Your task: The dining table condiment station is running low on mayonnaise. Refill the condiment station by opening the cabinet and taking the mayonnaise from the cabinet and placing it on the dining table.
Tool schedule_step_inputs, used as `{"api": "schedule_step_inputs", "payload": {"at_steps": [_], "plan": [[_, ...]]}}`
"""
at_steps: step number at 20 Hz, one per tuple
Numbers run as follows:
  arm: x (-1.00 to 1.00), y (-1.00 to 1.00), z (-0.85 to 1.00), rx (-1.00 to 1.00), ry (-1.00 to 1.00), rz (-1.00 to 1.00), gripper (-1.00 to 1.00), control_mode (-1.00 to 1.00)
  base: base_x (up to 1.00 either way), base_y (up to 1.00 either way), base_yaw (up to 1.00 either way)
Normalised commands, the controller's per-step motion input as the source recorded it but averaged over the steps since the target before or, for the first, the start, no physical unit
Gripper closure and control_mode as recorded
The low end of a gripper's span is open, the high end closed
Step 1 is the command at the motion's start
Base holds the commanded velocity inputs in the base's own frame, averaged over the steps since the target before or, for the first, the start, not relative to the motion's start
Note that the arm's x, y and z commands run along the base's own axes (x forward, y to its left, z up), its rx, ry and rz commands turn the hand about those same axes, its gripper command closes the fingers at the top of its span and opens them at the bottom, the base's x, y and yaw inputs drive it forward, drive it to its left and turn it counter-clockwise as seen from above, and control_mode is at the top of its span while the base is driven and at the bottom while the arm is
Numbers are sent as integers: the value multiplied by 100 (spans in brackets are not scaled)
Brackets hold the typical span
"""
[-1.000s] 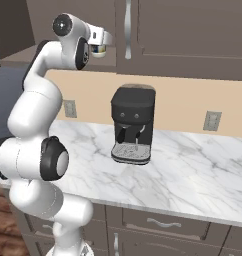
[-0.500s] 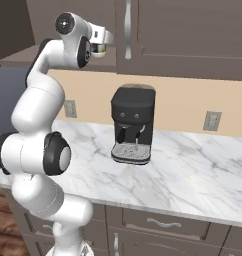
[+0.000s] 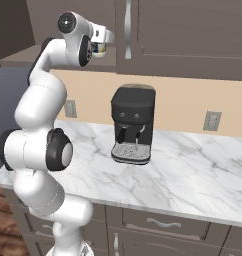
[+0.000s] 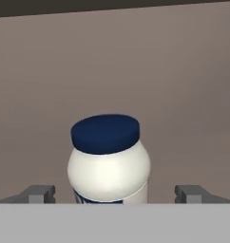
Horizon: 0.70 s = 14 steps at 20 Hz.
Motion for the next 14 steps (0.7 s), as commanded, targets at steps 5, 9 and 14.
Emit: {"api": "schedule_step_inputs", "payload": {"at_steps": [5,9,14], "plan": [[14,0,0,-1,0,0,-100,-100,0,0,0],[16,0,-1,-1,0,0,-100,-100,0,0,0],[18,0,-3,-3,0,0,-100,-100,0,0,0]]}}
